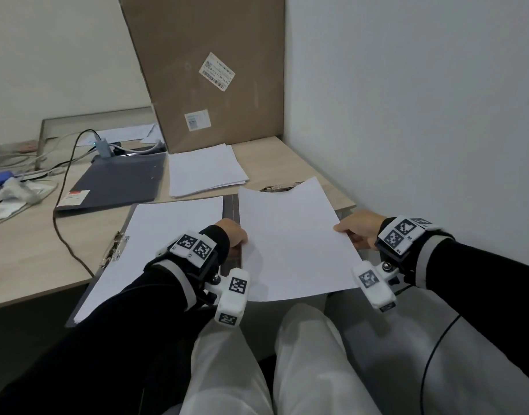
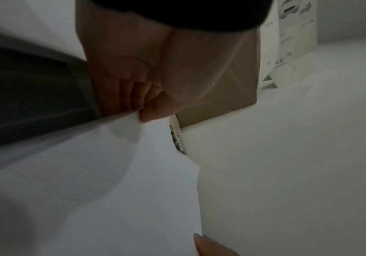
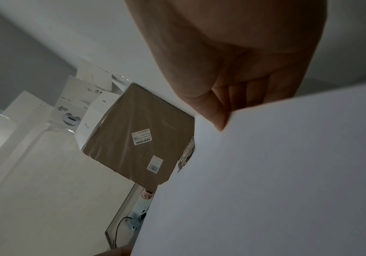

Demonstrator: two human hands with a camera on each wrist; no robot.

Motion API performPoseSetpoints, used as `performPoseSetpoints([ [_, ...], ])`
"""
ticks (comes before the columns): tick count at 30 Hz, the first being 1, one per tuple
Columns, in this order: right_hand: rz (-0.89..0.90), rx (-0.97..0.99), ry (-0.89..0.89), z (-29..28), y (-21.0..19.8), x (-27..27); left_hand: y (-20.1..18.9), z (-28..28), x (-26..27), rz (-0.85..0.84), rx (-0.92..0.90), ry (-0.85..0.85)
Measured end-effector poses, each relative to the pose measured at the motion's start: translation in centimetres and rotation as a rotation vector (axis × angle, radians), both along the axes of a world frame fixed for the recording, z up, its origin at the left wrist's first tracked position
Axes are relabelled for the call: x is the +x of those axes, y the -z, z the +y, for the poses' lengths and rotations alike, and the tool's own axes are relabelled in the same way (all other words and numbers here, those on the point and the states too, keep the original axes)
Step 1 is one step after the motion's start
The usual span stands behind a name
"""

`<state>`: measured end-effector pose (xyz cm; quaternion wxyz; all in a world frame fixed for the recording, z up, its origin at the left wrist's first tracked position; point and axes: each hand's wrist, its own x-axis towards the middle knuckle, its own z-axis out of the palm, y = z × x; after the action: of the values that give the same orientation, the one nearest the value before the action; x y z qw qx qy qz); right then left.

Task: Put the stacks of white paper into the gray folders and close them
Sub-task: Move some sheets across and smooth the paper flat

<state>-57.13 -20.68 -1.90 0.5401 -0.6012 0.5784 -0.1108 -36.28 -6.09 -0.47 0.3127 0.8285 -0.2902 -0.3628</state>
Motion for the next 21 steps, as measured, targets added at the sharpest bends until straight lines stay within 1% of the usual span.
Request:
performPoseSetpoints([
  [3, 0.028, 0.02, -0.003, -0.4, 0.0, 0.1, -0.2, -0.3, -0.1, -0.009, 0.028, -0.008],
  [10, 0.073, 0.099, -0.04, -0.9, -0.8, 0.1, 0.1, -1.0, 0.4, -0.102, 0.045, 0.019],
  [13, 0.09, 0.131, -0.065, -1.0, -1.1, -0.1, 0.5, -1.0, 0.6, -0.092, 0.036, 0.02],
  [15, 0.09, 0.111, -0.071, -1.1, -1.2, -0.2, 0.6, -1.0, 0.7, -0.067, 0.005, 0.003],
  [18, 0.041, 0.014, -0.028, -1.3, -1.1, -0.1, 0.8, -0.8, 0.8, -0.034, -0.022, -0.048],
  [21, 0.035, -0.049, -0.011, -1.1, -0.9, 0.2, 1.0, -0.5, 0.9, 0.014, -0.057, -0.05],
])
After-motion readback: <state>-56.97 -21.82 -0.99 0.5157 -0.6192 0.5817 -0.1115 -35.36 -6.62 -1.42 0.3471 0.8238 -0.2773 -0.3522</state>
